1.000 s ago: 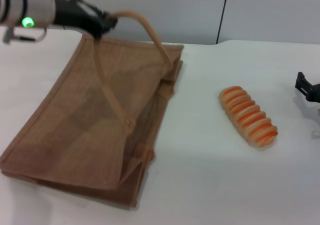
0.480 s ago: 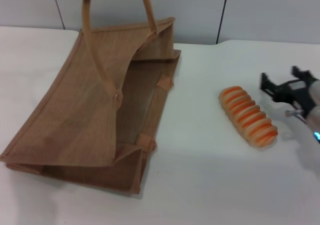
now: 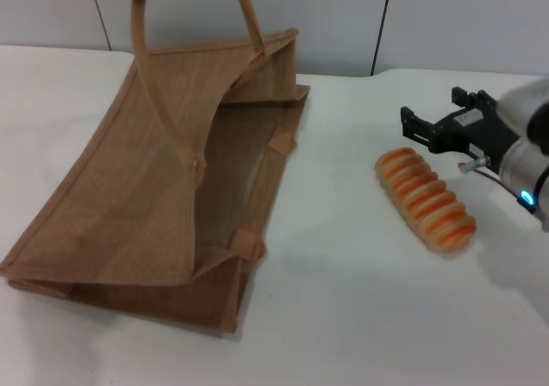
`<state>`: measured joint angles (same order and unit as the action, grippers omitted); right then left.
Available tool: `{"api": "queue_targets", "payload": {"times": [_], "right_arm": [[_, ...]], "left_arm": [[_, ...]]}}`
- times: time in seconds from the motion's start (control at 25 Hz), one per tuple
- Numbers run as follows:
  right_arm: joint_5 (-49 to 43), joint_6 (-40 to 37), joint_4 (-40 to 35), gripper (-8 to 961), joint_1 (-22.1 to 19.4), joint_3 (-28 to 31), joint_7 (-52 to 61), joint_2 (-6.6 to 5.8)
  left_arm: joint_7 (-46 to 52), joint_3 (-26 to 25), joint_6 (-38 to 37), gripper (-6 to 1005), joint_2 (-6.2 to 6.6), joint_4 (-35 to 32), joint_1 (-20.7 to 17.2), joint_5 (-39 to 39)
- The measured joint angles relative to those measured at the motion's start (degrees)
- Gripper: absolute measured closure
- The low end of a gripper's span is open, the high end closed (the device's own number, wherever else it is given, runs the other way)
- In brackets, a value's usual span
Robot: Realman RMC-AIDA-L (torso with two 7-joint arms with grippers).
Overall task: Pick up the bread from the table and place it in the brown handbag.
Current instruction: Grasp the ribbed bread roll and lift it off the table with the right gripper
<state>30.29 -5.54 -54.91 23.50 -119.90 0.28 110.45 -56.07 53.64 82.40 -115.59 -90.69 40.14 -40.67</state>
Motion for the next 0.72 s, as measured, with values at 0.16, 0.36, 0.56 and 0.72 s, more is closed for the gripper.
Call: {"api": "queue_targets", "payload": {"times": [0.16, 0.36, 0.56, 0.72], "right_arm": [[-6.95, 15.38, -9.04, 90, -1.45, 4.27, -0.03, 0.44], [-8.58, 30.05, -17.92, 90, -1.53, 5.43, -1.21, 0.7], [-7.69, 41.8, -24.57, 89, -1.36, 6.97, -4.07, 1.5], [-5.44, 49.85, -25.74, 88, -1.17, 12.03, -10.71, 4.02]], "left_arm": [[0.0, -0.02, 0.05, 874, -0.03, -0.1, -0.11, 0.04], [0.0, -0.04, 0.56, 873, 0.18, -0.89, 0.04, 0.06], [0.0, -0.11, 1.76, 872, 0.44, -2.07, 0.76, 0.07], [0.0, 0.02, 2.9, 872, 0.45, -2.52, 2.16, 0.07]]}}
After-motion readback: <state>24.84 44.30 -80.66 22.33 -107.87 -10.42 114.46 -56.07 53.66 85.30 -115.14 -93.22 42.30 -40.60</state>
